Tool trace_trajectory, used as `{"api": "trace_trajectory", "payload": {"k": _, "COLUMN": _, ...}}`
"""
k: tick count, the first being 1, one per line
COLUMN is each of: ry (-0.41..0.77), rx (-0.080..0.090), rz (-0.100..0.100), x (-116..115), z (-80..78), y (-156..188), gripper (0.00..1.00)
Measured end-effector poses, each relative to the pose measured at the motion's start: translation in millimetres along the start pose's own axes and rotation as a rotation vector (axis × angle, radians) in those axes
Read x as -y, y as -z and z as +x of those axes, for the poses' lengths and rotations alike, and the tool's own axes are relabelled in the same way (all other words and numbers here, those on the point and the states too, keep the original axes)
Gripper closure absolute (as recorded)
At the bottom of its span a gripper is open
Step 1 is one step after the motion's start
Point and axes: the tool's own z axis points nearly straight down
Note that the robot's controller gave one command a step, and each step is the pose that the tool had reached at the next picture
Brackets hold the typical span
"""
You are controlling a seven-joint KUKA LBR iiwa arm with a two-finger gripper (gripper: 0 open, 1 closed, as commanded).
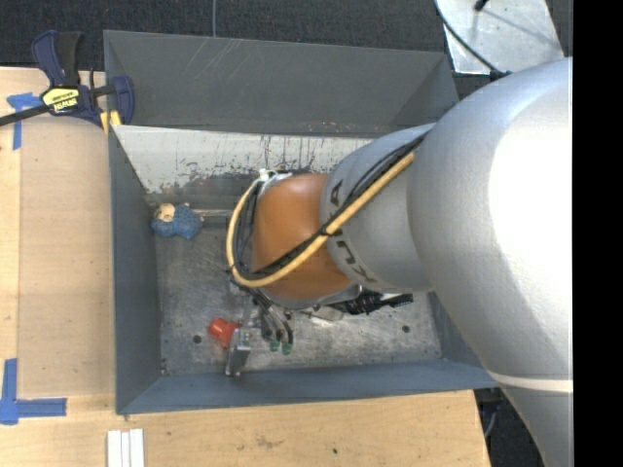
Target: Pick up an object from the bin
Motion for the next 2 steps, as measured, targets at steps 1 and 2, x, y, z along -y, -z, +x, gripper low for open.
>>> {"api": "trace_trajectory", "payload": {"k": 1, "ry": 0.0, "rx": -0.001, "rz": 0.0, "x": -0.3, "z": -1.6, "y": 1.6, "gripper": 0.0}}
{"api": "trace_trajectory", "payload": {"k": 2, "ry": -0.002, "rx": 0.012, "rz": -0.005, "x": -1.0, "z": -5.7, "y": 4.6, "gripper": 1.0}}
